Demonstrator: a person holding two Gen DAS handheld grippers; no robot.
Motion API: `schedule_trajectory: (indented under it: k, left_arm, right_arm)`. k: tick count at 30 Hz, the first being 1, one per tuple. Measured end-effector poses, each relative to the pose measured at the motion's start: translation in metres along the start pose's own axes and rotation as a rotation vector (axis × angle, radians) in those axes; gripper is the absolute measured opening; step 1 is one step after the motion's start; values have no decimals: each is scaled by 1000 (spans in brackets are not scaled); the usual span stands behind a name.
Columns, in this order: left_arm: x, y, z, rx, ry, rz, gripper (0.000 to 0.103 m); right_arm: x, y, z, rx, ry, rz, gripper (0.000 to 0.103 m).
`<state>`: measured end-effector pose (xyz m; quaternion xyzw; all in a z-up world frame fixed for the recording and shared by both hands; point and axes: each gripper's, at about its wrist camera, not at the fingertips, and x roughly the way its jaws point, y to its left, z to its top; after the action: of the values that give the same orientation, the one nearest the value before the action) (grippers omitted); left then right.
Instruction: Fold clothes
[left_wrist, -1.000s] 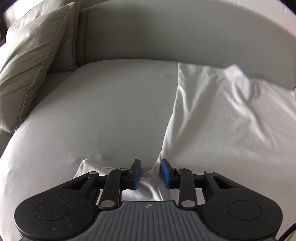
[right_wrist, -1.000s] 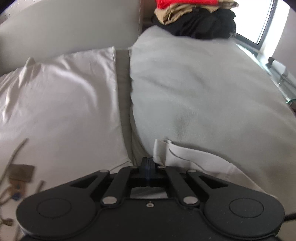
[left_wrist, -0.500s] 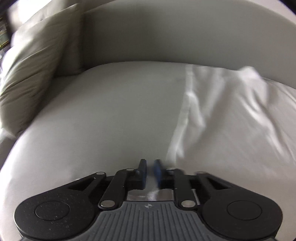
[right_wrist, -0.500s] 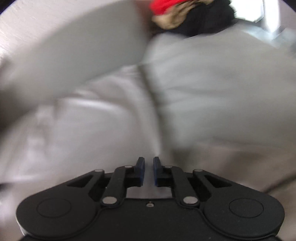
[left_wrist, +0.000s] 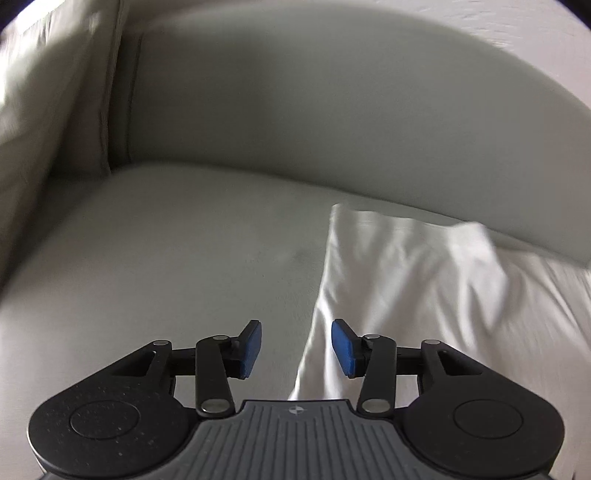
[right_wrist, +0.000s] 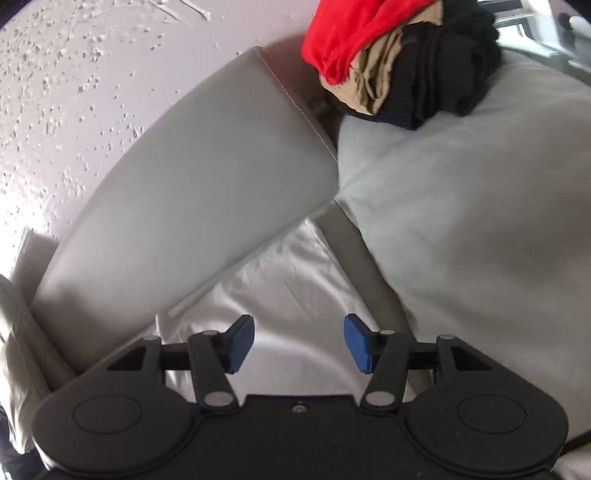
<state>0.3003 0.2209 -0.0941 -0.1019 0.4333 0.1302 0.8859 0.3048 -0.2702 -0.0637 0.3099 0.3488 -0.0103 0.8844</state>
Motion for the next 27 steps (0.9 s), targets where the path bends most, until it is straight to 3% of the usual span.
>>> schedule_trajectory:
  k: [3, 5, 7, 10, 13, 15, 19, 20, 21, 25, 27]
  left_arm:
    - [39, 13, 16, -109, 58, -45, 43]
    - [56, 16, 27, -129, 56, -91, 44]
    - [63, 12, 39, -105, 30, -121, 49]
    - [76, 6, 58, -65, 21, -193, 51]
    - [89, -9, 71, -2, 22, -201, 43]
    - [96, -23, 74, 43, 21, -185, 26]
    - [98, -52, 73, 146, -12, -144, 5]
    - [96, -59, 70, 176, -29, -112, 5]
    - [94, -67, 66, 217, -48, -69, 5]
    - [89, -103, 53, 416, -157, 150, 5]
    - [97, -107, 52, 420, -151, 183, 6]
  right_arm:
    - [41, -9, 14, 14, -3, -13, 53]
    - [69, -17, 25, 55, 2, -21, 53]
    - [92, -26, 35, 79, 7, -17, 52]
    - [121, -39, 46, 117, 12, 63, 44]
    - [140, -44, 52, 157, 9, 157, 42]
    - [147, -37, 55, 94, 8, 151, 37]
    - [150, -18, 50, -86, -11, 84, 27]
    - [149, -13, 47, -134, -20, 59, 22]
    - [148, -8, 43, -183, -30, 34, 4]
    - [132, 10, 32, -306, -190, -93, 4]
    - [133, 12, 31, -316, -225, -155, 3]
